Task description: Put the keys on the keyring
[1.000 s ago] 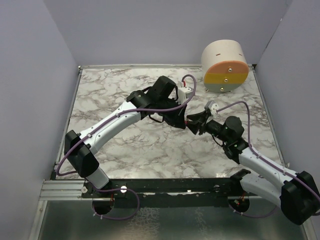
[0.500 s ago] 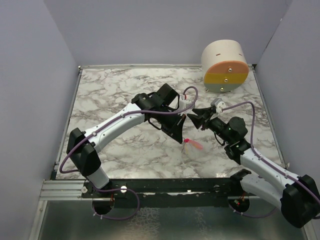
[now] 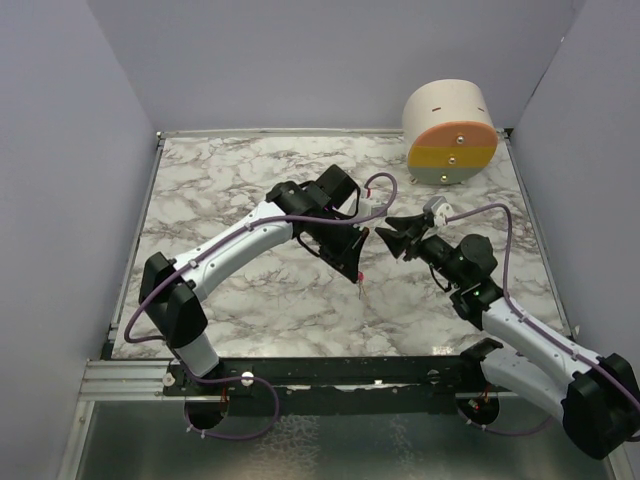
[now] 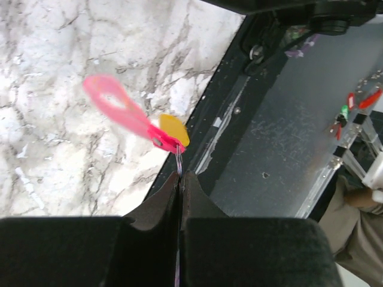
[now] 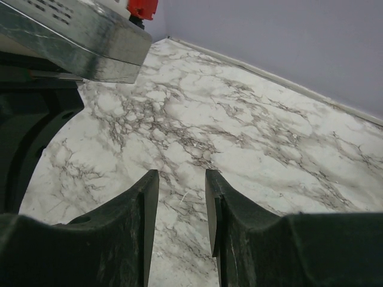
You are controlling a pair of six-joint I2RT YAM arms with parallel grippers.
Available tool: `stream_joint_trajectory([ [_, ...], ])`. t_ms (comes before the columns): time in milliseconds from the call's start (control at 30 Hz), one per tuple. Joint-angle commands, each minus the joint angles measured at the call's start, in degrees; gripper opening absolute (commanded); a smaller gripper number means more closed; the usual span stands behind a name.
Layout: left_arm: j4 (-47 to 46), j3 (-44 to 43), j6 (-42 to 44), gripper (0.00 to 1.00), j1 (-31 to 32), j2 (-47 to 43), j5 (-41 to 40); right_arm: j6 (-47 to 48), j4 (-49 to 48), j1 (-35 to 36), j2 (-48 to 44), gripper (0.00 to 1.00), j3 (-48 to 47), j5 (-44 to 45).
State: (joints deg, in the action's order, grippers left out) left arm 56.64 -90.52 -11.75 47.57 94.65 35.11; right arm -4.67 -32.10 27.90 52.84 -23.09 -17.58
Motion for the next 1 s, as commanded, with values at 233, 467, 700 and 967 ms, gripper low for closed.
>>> stream_joint_trajectory([
  [233,6.49,-5.29,6.29,0.0,-1.44,2.47,-10.8,1.95,2.56,-0.13,0.33,0.34,-3.33,-13.37],
  [467,6.71,-5.39,6.17,0.0,-2.12,2.01,-11.82,2.45,2.43,-0.14,1.81,0.34,-3.97,-18.15],
  [700,6.68,-5.28,5.97,0.0,-2.57,1.26,-12.13,2.85,2.49,-0.17,3.85,0.4,-4.96,-24.05],
  [967,6.64,-5.74,5.68,0.0,-2.66,0.38,-13.45,3.24,4.0,0.03,9.3,0.4,-7.45,-28.59],
])
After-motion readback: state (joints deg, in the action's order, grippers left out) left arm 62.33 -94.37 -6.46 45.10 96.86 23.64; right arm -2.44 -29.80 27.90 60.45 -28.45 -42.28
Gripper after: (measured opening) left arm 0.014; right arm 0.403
